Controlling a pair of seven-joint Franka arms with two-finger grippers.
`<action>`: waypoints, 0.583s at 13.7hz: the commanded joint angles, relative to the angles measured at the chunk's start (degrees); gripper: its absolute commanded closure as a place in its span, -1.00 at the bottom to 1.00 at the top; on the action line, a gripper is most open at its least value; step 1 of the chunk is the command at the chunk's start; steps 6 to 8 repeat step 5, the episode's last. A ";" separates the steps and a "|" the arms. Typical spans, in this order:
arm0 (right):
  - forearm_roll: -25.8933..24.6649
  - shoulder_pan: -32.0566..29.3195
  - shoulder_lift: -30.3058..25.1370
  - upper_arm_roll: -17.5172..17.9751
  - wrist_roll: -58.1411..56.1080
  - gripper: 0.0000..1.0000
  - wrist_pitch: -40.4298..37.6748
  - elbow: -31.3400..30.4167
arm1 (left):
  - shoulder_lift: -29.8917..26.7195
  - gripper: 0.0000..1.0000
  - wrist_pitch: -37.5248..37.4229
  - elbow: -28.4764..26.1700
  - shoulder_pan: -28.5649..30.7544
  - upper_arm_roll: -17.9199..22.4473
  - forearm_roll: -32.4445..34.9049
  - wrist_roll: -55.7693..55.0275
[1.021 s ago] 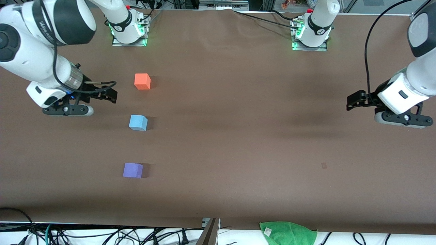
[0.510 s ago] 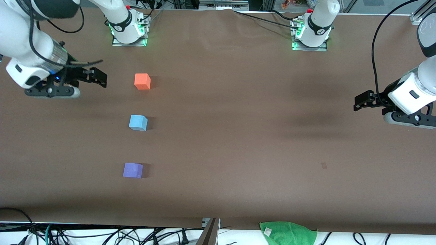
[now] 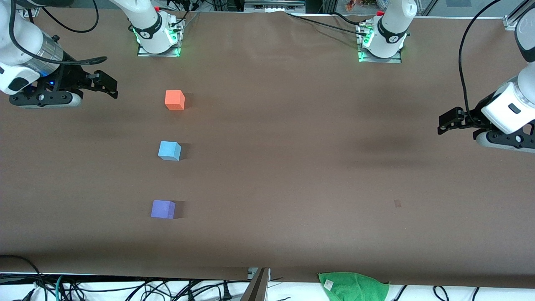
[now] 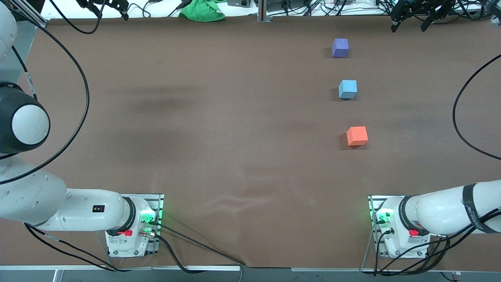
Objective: Place blue block between orange and purple blocks
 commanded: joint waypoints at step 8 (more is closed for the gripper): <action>0.11 -0.68 0.02 0.11 -1.00 -0.99 -0.86 0.39 | -4.48 -1.00 1.88 -4.91 0.04 -2.99 3.66 1.00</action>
